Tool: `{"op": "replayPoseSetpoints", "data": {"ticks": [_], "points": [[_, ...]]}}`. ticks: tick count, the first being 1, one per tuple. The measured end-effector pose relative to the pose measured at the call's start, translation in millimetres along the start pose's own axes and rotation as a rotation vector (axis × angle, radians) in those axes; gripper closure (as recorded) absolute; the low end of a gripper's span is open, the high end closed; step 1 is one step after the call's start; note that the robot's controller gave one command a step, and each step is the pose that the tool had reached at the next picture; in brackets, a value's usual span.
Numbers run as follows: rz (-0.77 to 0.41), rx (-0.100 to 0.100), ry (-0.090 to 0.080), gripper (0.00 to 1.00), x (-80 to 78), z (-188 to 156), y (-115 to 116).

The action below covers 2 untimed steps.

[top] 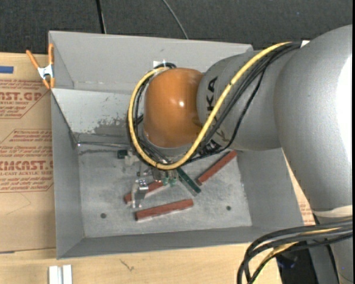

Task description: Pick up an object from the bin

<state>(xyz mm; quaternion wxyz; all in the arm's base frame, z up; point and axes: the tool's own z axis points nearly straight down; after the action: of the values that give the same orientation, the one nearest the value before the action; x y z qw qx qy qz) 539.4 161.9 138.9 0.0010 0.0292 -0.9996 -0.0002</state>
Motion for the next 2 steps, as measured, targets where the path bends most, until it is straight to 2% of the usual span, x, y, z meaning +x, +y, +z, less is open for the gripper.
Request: {"op": "replayPoseSetpoints", "data": {"ticks": [1,2], "points": [[-0.171,0.000,-0.003,0.00,12.8,20,-9],[-0.041,-0.002,-0.003,1.00,3.9,53,-63]]}}
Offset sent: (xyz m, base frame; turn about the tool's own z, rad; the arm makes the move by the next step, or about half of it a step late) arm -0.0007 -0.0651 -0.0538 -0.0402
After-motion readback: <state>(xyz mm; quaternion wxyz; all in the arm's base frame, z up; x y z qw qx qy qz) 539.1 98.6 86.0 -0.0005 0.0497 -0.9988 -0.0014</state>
